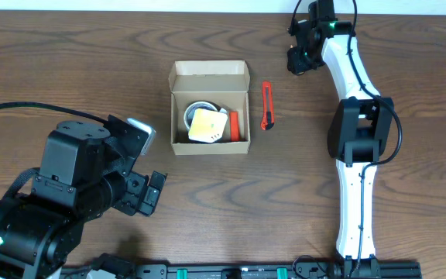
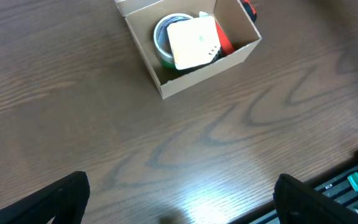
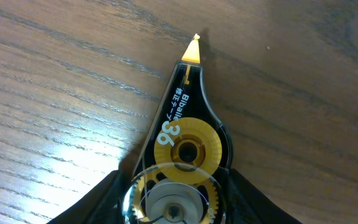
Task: Pack container
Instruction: 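Move the right gripper to the correction tape dispenser and grasp it, then lower the correction tape into the box and release it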
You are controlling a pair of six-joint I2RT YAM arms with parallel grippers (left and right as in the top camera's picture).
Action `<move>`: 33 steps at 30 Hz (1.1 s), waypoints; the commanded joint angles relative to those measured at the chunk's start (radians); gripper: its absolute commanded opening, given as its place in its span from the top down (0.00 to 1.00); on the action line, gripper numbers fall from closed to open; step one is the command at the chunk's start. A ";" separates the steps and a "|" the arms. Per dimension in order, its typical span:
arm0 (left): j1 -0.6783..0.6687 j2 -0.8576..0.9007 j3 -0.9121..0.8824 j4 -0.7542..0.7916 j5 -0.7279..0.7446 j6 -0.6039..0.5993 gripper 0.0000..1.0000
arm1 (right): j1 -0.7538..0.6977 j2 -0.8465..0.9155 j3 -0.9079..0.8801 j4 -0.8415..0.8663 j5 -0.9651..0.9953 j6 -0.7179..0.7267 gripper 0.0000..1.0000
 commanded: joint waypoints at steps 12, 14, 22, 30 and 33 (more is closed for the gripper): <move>0.003 -0.001 0.002 -0.003 0.003 0.017 0.05 | 0.059 -0.198 0.115 -0.211 -0.140 0.130 0.65; 0.003 -0.001 0.002 -0.003 0.003 0.017 0.05 | 0.087 -0.270 0.117 -0.247 -0.153 0.156 0.65; 0.003 -0.001 0.002 -0.003 0.003 0.017 0.05 | 0.257 -0.469 0.117 -0.410 -0.163 0.224 0.65; 0.003 -0.001 0.002 -0.003 0.003 0.017 0.05 | 0.391 -0.458 0.062 -0.562 -0.097 0.333 0.66; 0.003 -0.001 0.002 -0.003 0.003 0.017 0.05 | 0.410 -0.455 -0.015 -0.575 -0.100 0.359 0.66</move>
